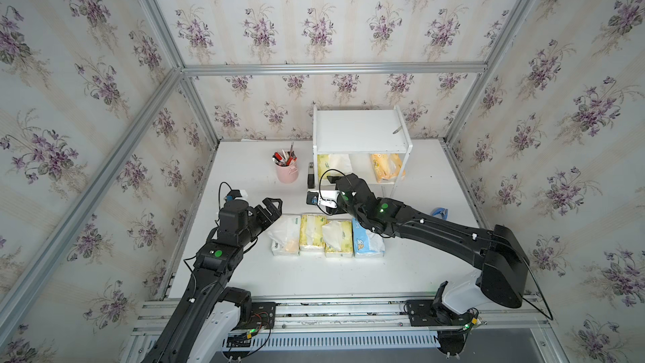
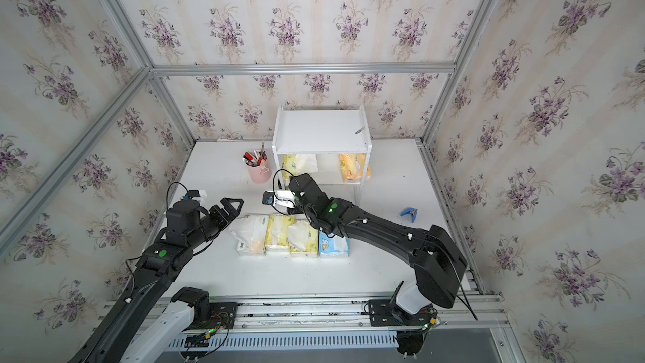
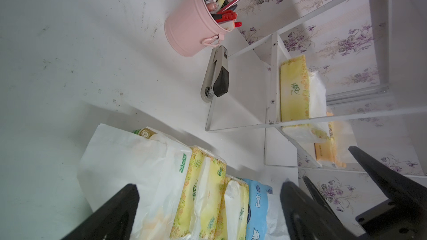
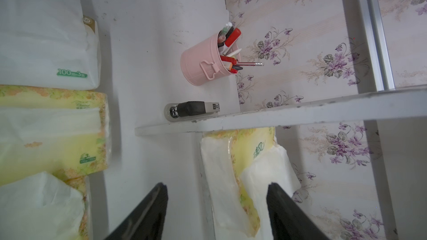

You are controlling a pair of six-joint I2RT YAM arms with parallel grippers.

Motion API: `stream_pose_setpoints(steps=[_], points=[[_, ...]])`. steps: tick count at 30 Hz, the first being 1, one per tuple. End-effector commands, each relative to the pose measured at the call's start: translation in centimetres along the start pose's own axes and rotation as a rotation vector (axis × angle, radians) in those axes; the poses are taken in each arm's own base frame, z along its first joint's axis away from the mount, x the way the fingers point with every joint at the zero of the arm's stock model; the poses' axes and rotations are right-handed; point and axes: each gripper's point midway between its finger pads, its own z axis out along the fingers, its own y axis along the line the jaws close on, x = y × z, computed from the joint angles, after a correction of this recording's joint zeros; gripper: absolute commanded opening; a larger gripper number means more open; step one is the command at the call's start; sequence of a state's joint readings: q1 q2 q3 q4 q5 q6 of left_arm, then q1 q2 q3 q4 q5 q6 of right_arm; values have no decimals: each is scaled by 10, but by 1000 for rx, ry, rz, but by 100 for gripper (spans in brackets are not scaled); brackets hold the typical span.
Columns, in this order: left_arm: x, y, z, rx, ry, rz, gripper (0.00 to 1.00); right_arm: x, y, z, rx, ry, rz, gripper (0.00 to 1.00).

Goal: Remove the tissue boxes from the shelf
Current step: Pick up a box of tissues from the shelf.

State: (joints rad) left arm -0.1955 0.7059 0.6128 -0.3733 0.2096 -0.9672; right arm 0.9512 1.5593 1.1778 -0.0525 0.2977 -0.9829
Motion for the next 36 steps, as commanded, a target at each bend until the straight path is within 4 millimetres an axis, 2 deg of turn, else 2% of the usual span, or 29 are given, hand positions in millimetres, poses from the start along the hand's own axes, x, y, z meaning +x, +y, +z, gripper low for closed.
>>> stream_pose_setpoints(steps=[1, 10, 18, 22, 28, 32, 34, 36], points=[[0, -1, 0, 5, 0, -20, 99, 7, 3, 11, -35, 39, -60, 69], [3, 3, 3, -2, 6, -36, 99, 2, -6, 27, -46, 13, -67, 70], [3, 7, 3, -17, 4, -37, 99, 16, -3, 43, -51, 62, -97, 67], [3, 8, 3, -22, 4, -40, 99, 21, -3, 47, -51, 78, -97, 58], [5, 11, 5, -35, 9, -38, 99, 28, 8, 49, -71, 92, -81, 52], [7, 14, 6, -41, 15, -39, 99, 34, 14, 47, -78, 106, -71, 33], [8, 14, 7, -42, 19, -40, 99, 37, 18, 46, -83, 111, -67, 30], [8, 15, 7, -43, 19, -39, 99, 39, 19, 45, -86, 113, -62, 23]])
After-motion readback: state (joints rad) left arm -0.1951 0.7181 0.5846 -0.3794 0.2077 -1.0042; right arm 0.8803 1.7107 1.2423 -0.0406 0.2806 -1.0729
